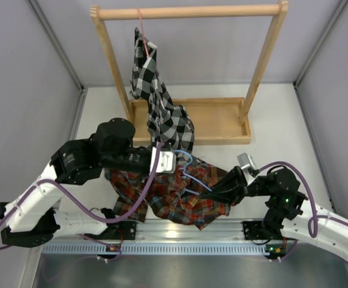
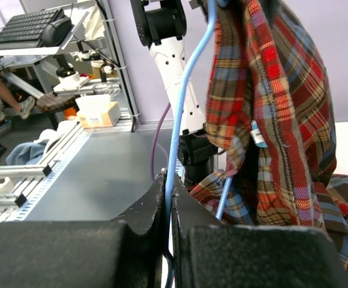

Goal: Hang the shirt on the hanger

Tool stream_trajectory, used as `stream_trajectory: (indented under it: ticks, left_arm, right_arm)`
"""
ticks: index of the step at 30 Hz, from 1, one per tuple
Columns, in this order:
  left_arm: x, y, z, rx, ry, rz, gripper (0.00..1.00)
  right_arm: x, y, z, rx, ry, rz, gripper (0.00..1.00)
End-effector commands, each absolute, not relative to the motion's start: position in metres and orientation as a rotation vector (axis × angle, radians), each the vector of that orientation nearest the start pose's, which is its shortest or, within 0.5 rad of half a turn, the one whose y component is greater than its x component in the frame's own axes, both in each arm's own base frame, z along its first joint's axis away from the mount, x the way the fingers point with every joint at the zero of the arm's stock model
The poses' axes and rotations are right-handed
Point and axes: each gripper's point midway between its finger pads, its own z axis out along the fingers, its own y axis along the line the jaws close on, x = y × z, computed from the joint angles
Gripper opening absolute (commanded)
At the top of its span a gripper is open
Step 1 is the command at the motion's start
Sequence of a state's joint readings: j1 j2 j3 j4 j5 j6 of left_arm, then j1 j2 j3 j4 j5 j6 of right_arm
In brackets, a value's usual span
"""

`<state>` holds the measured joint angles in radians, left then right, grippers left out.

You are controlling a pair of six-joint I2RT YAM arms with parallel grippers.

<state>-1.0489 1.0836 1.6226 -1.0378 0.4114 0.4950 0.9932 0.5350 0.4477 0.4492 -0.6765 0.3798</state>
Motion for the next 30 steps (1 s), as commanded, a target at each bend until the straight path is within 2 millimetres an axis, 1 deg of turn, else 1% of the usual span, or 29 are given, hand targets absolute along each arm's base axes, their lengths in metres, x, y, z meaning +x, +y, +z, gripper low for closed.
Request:
stream_trajectory:
  ticks: [1, 2, 3, 5, 8, 11, 12, 13, 14, 15, 16, 17, 18, 19, 20, 21, 22, 23, 24, 25, 26, 27, 28, 29, 30]
  left_arm:
    - [0.083, -0.263, 0.380, 1.666, 1.305, -0.804, 0.11]
    - [0.082, -0.263, 0.382, 1.668, 1.299, -0.812, 0.04]
    - [0.081, -0.262, 0.384, 1.665, 1.293, -0.817, 0.03]
    - [0.076, -0.262, 0.388, 1.667, 1.276, -0.841, 0.03]
    - [0.070, -0.261, 0.395, 1.667, 1.242, -0.870, 0.00]
    - [0.066, -0.260, 0.396, 1.672, 1.234, -0.890, 0.00]
    - [0.068, -0.260, 0.396, 1.664, 1.242, -0.882, 0.00]
    - [0.069, -0.259, 0.394, 1.659, 1.253, -0.872, 0.00]
    - [0.071, -0.257, 0.394, 1.648, 1.263, -0.859, 0.00]
    - [0.077, -0.256, 0.395, 1.615, 1.295, -0.832, 0.00]
    - [0.081, -0.255, 0.393, 1.594, 1.316, -0.818, 0.00]
    - [0.085, -0.255, 0.399, 1.549, 1.317, -0.805, 0.00]
    - [0.090, -0.255, 0.400, 1.489, 1.365, -0.805, 0.00]
    - [0.099, -0.252, 0.400, 1.438, 1.400, -0.762, 0.00]
    - [0.104, -0.253, 0.402, 1.389, 1.409, -0.756, 0.00]
    - [0.107, -0.252, 0.401, 1.328, 1.454, -0.765, 0.00]
    - [0.115, -0.251, 0.400, 1.282, 1.476, -0.740, 0.00]
    - [0.118, -0.252, 0.391, 1.269, 1.505, -0.731, 0.00]
    - [0.120, -0.252, 0.396, 1.213, 1.499, -0.744, 0.00]
    - [0.123, -0.253, 0.394, 1.192, 1.505, -0.739, 0.00]
    - [0.128, -0.253, 0.392, 1.166, 1.513, -0.723, 0.00]
    - [0.131, -0.255, 0.388, 1.150, 1.507, -0.725, 0.00]
    - [0.132, -0.257, 0.386, 1.147, 1.501, -0.723, 0.00]
    - [0.133, -0.257, 0.385, 1.135, 1.491, -0.720, 0.00]
    - [0.135, -0.259, 0.372, 1.135, 1.508, -0.714, 0.00]
  right_arm:
    - [0.011, 0.256, 0.371, -1.066, 0.806, 1.532, 0.00]
    - [0.012, 0.256, 0.368, -1.072, 0.822, 1.529, 0.00]
    - [0.012, 0.256, 0.367, -1.075, 0.825, 1.525, 0.00]
    - [0.013, 0.257, 0.362, -1.083, 0.838, 1.512, 0.00]
    - [0.015, 0.259, 0.358, -1.086, 0.848, 1.505, 0.00]
    - [0.015, 0.259, 0.358, -1.087, 0.845, 1.506, 0.00]
    - [0.015, 0.259, 0.358, -1.086, 0.850, 1.505, 0.08]
    - [0.019, 0.259, 0.359, -1.062, 0.869, 1.494, 0.20]
    - [0.024, 0.259, 0.358, -1.041, 0.897, 1.483, 0.47]
    - [0.030, 0.259, 0.358, -1.010, 0.933, 1.463, 0.79]
    - [0.046, 0.259, 0.348, -0.945, 1.040, 1.409, 0.90]
    - [0.055, 0.256, 0.344, -0.903, 1.095, 1.373, 0.99]
    - [0.065, 0.254, 0.336, -0.852, 1.155, 1.338, 0.99]
    - [0.085, 0.244, 0.326, -0.714, 1.266, 1.281, 1.00]
    - [0.095, 0.239, 0.313, -0.634, 1.341, 1.256, 1.00]
    - [0.115, 0.222, 0.314, -0.459, 1.379, 1.192, 0.99]
    - [0.121, 0.214, 0.299, -0.362, 1.461, 1.188, 0.99]
    - [0.127, 0.209, 0.283, -0.311, 1.498, 1.161, 1.00]
    - [0.131, 0.196, 0.284, -0.181, 1.497, 1.182, 1.00]
    - [0.132, 0.194, 0.278, -0.148, 1.505, 1.196, 0.99]
    - [0.131, 0.196, 0.271, -0.124, 1.526, 1.221, 0.99]
    - [0.126, 0.200, 0.264, -0.116, 1.549, 1.274, 1.00]
    - [0.123, 0.203, 0.261, -0.118, 1.563, 1.296, 0.99]
    - [0.120, 0.206, 0.262, -0.118, 1.561, 1.328, 0.98]
    - [0.116, 0.211, 0.260, -0.137, 1.578, 1.361, 0.95]
